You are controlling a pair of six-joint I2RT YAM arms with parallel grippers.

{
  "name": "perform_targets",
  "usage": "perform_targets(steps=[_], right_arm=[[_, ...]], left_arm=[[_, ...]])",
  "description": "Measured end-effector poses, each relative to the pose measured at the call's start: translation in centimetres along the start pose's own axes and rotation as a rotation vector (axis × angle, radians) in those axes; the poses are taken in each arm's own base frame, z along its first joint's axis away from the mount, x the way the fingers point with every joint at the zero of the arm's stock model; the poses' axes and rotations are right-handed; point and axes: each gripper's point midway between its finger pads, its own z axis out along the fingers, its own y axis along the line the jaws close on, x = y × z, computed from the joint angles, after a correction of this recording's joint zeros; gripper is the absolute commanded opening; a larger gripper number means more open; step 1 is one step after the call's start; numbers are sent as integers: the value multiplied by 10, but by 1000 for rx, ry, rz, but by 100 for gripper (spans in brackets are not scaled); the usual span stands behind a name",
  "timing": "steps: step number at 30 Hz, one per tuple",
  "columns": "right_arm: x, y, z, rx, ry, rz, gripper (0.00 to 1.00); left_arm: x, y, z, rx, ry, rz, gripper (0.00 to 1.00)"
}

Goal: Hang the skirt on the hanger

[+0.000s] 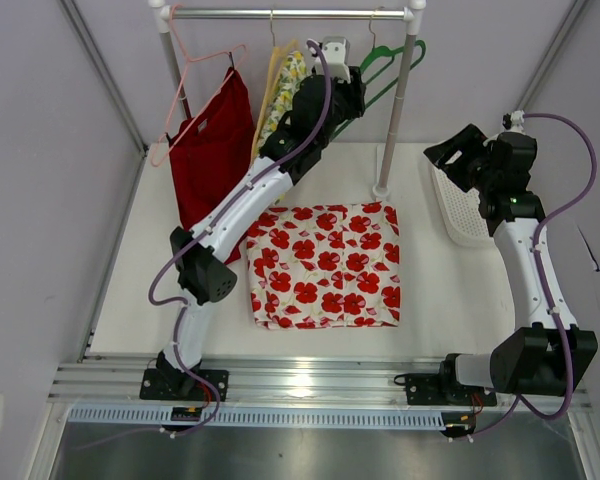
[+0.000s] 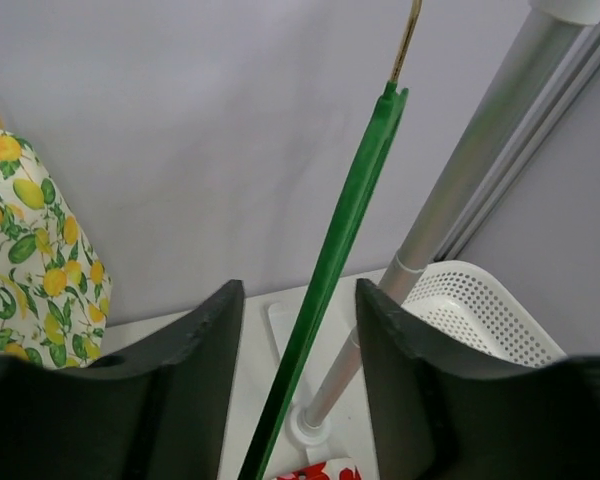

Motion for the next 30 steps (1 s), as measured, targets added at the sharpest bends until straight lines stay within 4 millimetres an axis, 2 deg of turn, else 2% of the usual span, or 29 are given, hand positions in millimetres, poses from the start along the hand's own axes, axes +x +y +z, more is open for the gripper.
perform_targets(steps=[5, 8, 9, 11, 30], right_arm=[[0, 0, 0, -3, 2, -3, 68], [0, 0, 0, -2, 2, -6, 65], [0, 0, 0, -2, 2, -6, 65], [1, 0, 0, -2, 3, -7, 64], [1, -1, 0, -4, 7, -25, 63]], left_arm=[[7, -4, 1, 35, 18, 33, 29], [6, -9, 0, 64, 16, 40, 15], [6, -10, 0, 71, 14, 43, 6], [4, -12, 0, 83, 10, 44, 0], [-42, -7, -18, 64, -66, 69, 0]])
